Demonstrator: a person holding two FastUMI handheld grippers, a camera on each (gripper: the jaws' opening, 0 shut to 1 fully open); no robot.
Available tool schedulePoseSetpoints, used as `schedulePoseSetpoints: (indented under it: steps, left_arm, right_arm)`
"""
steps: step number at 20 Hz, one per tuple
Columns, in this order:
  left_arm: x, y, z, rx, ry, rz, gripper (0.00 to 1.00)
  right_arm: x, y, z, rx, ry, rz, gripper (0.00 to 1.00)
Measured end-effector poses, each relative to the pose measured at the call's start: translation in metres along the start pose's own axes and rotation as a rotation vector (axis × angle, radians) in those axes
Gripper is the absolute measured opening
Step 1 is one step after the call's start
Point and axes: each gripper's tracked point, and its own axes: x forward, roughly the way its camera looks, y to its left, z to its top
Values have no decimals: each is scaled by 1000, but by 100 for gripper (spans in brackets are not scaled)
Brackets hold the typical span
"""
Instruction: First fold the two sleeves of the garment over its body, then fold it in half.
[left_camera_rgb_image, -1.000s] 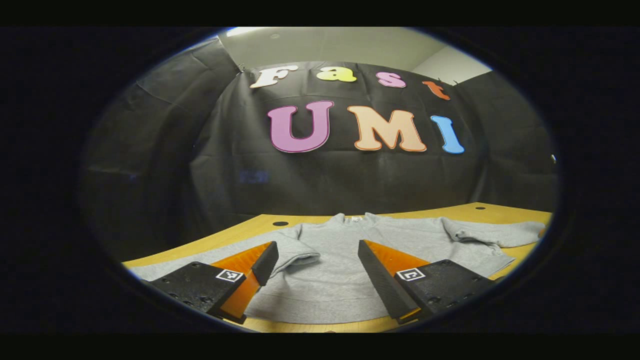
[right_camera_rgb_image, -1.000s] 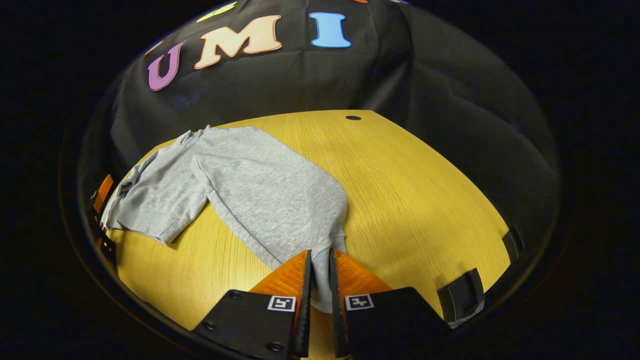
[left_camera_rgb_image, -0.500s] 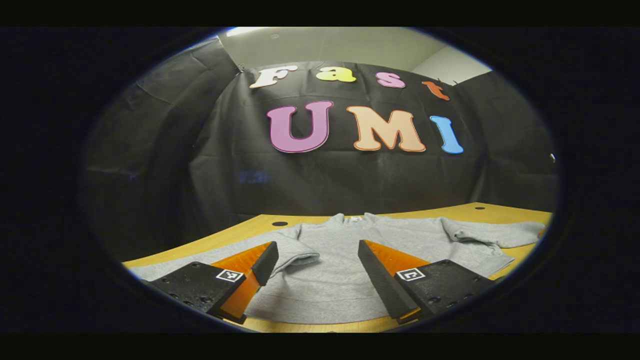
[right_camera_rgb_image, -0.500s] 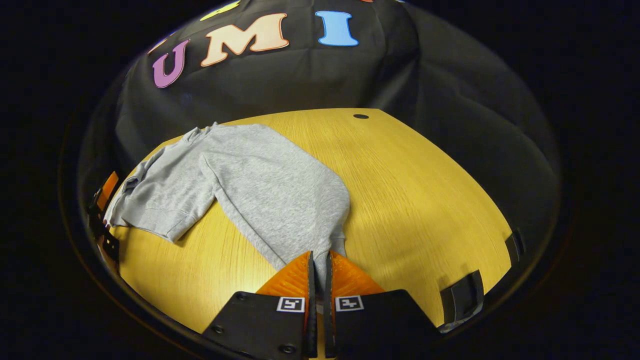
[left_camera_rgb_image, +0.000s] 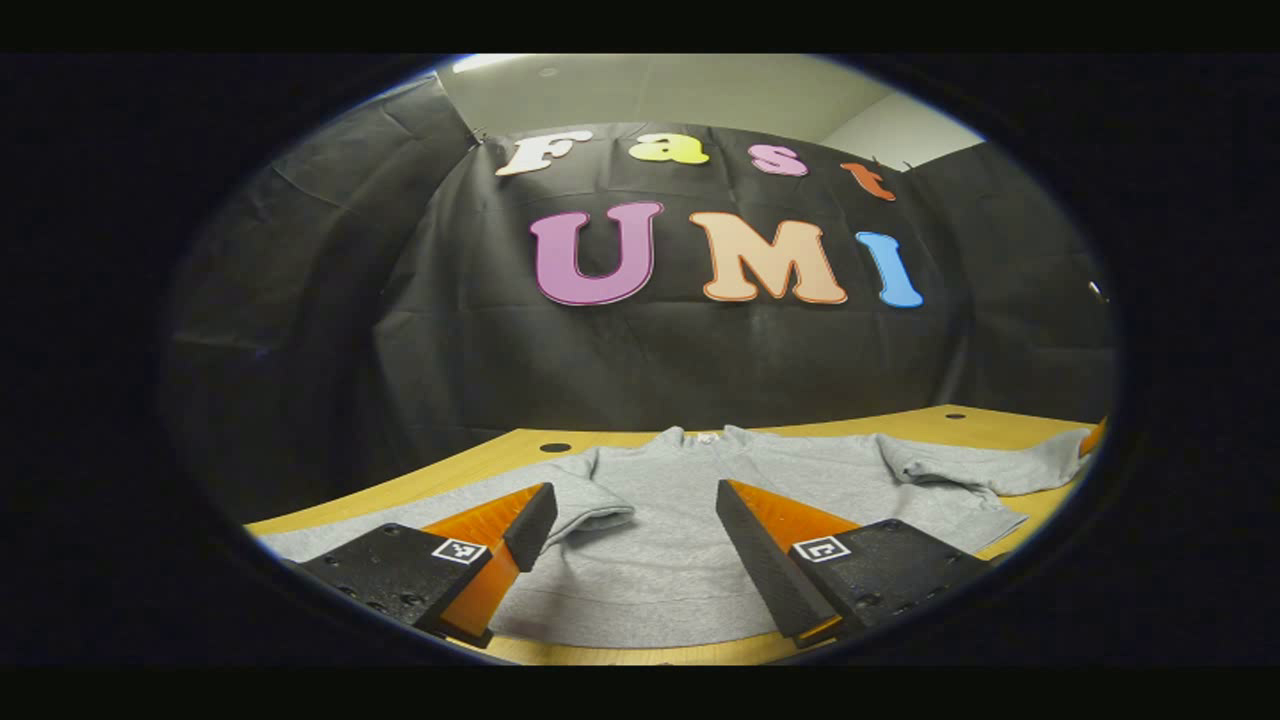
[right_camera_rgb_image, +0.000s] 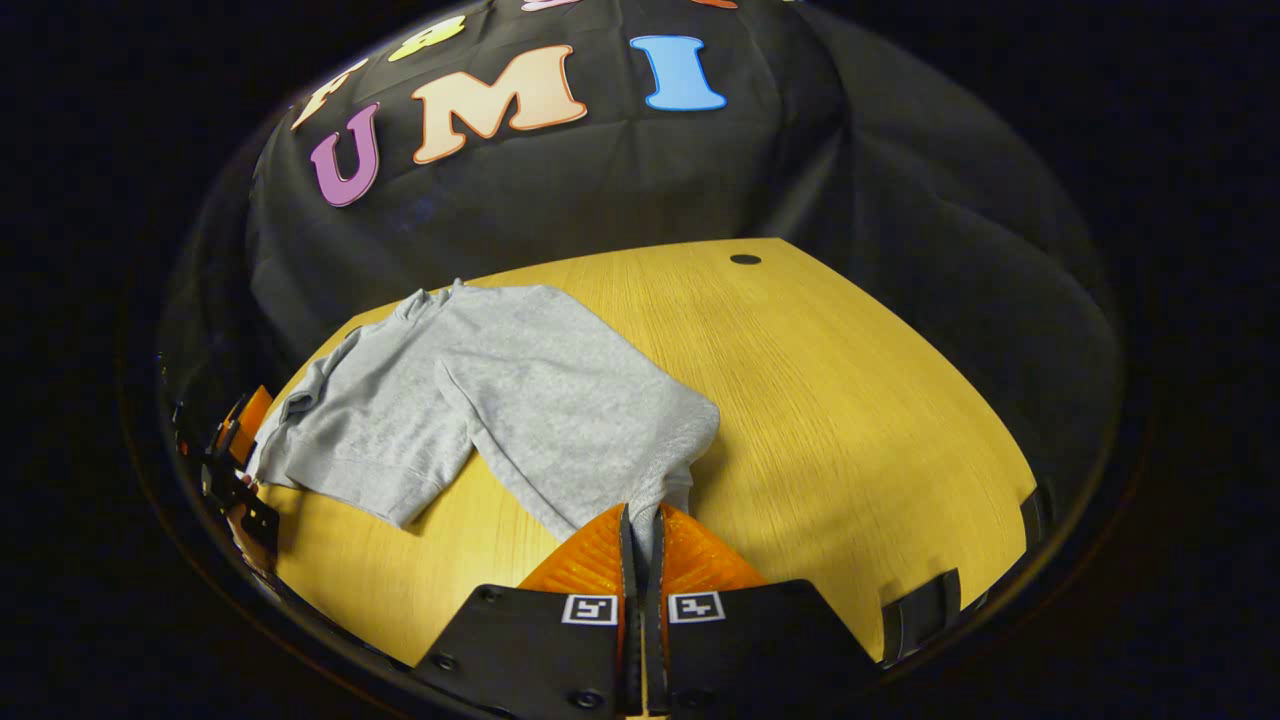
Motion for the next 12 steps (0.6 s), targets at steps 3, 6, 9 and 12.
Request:
schedulePoseSetpoints:
  steps: [3,6,9,12]
  left_arm:
    - [0,0,0,0,0,-1,95]
    - [0,0,0,0,0,-2,95]
    - [0,2,1,0,0,6,95]
    - [1,1,0,0,-1,5,95]
  right_arm:
    - [8,21,33,-27,-48,34,4]
    - [20,56,64,-48,-83,102,4]
    - [34,97,91,-81,-119,171,4]
    - [49,149,114,-111,-143,253,4]
